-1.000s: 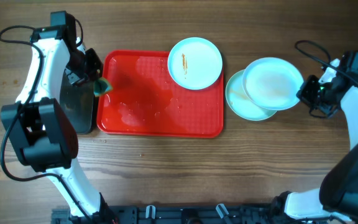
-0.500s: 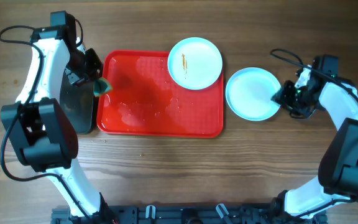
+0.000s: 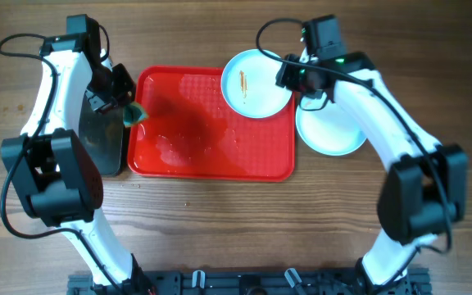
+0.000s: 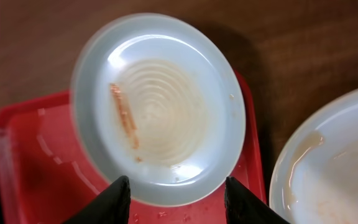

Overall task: Clean dirty plates on tray and stack at the side
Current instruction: 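Grasp the rim of the last dirty plate on the red tray with right gripper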

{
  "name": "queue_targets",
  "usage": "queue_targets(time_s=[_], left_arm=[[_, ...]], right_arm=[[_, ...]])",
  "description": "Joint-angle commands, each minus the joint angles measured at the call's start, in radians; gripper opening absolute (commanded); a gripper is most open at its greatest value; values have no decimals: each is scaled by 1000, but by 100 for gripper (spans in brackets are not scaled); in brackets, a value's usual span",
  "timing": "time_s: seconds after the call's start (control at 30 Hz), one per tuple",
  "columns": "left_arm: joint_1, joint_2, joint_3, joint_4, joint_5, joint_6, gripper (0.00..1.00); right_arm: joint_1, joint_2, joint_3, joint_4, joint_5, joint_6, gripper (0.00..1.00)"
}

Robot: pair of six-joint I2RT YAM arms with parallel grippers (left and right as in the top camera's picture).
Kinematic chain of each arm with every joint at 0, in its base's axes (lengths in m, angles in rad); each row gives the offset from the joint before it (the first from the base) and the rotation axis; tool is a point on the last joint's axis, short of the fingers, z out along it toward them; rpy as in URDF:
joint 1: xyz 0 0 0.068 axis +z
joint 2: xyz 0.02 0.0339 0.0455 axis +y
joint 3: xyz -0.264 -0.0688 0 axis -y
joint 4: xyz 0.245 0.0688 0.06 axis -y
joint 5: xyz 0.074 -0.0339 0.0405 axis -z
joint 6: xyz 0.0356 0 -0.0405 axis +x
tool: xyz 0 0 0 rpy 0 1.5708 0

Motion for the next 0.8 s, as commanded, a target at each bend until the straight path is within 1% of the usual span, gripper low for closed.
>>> queue_targets(time_s=[0.0, 0.07, 0.1, 0.13, 0.37, 0.57, 0.63, 0.7, 0.77], left_arm=[[-3, -31, 16, 2, -10, -10, 4], [-3, -31, 16, 3, -10, -10, 4], [-3, -31, 16, 2, -10, -10, 4], [-3, -31, 16, 3, -9, -10, 4], [-3, -31, 16, 3, -10, -10, 4], [-3, -31, 16, 2, -10, -10, 4], [-3, -31, 16, 2, -10, -10, 4], [-3, -31, 16, 2, -10, -10, 4], [-3, -31, 16, 2, -10, -10, 4]], right_arm=[[21, 110, 4, -3, 39, 124, 45], [21, 124, 4, 13, 3, 124, 40], [21, 126, 4, 16, 3, 124, 34], [21, 128, 4, 15, 3, 124, 31], [25, 189, 4, -34, -75, 170, 31], [51, 202, 4, -76, -94, 169, 31], [67, 208, 4, -79, -114, 166, 27], [97, 209, 4, -88, -116, 156, 19], [136, 209, 4, -98, -116, 140, 17]])
